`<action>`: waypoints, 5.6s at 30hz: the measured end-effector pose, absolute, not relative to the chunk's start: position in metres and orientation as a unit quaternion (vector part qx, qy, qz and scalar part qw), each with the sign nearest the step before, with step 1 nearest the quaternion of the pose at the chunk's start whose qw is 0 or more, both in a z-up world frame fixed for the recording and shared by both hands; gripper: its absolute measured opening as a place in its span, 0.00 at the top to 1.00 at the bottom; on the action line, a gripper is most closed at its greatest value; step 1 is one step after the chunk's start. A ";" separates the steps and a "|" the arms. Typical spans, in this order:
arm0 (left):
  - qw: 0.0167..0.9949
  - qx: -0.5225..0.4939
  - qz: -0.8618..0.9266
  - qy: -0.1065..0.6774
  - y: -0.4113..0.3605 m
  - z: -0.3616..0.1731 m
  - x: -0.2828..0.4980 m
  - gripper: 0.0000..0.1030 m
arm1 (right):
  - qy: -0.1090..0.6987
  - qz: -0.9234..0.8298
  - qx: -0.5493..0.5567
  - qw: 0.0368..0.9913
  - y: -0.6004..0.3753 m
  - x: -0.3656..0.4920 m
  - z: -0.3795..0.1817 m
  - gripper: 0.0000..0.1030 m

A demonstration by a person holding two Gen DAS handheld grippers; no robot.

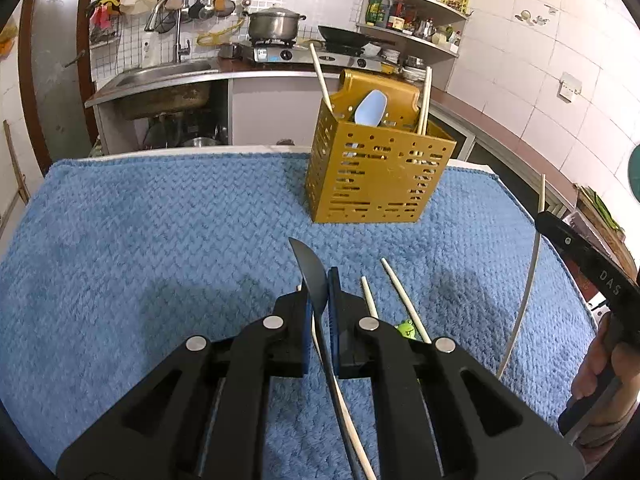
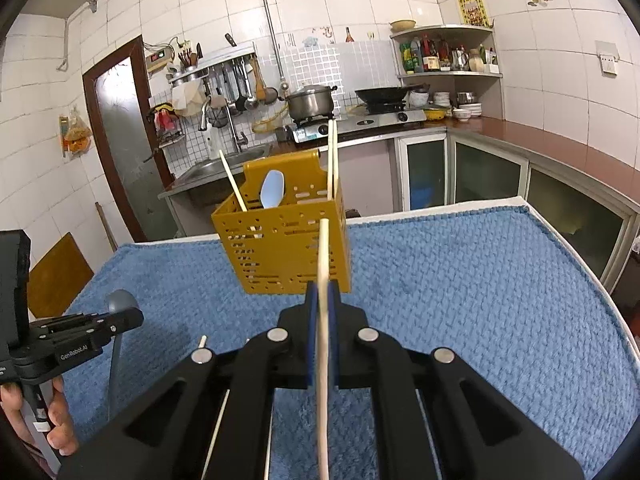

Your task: Organize utensils

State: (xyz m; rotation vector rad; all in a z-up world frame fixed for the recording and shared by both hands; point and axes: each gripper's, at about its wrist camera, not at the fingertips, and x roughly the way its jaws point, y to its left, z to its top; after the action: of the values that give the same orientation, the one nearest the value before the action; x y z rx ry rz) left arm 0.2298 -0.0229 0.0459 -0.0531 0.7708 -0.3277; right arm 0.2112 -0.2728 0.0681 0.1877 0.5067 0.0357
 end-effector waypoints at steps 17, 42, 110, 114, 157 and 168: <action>0.908 -0.032 -0.154 0.389 -0.020 0.029 0.240 0.95 | 0.292 -0.006 0.108 0.950 -0.285 0.235 0.030 0.94; 0.900 -0.036 -0.149 0.408 -0.019 0.008 0.247 0.95 | 0.424 -0.036 0.052 0.903 -0.284 0.288 -0.037 0.93; 0.913 -0.024 -0.173 0.369 -0.039 0.062 0.261 0.95 | 0.251 0.029 0.144 0.957 -0.310 0.267 0.058 0.94; 0.916 -0.017 -0.175 0.360 -0.044 0.070 0.270 0.95 | 0.241 0.033 0.133 0.961 -0.305 0.273 0.066 0.94; 0.975 -0.040 -0.207 0.072 -0.107 0.175 0.379 0.95 | -0.107 0.016 0.132 0.985 -0.279 0.357 0.177 0.94; 0.980 -0.025 -0.189 0.063 -0.114 0.125 0.399 0.95 | -0.118 0.002 0.112 0.987 -0.270 0.373 0.156 0.94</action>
State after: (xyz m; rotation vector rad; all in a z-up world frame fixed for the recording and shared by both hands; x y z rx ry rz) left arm 0.3987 -0.1142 0.1251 -0.0504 0.1277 -0.3806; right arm 0.3735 -0.2697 0.1556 0.2255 -0.2364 0.0043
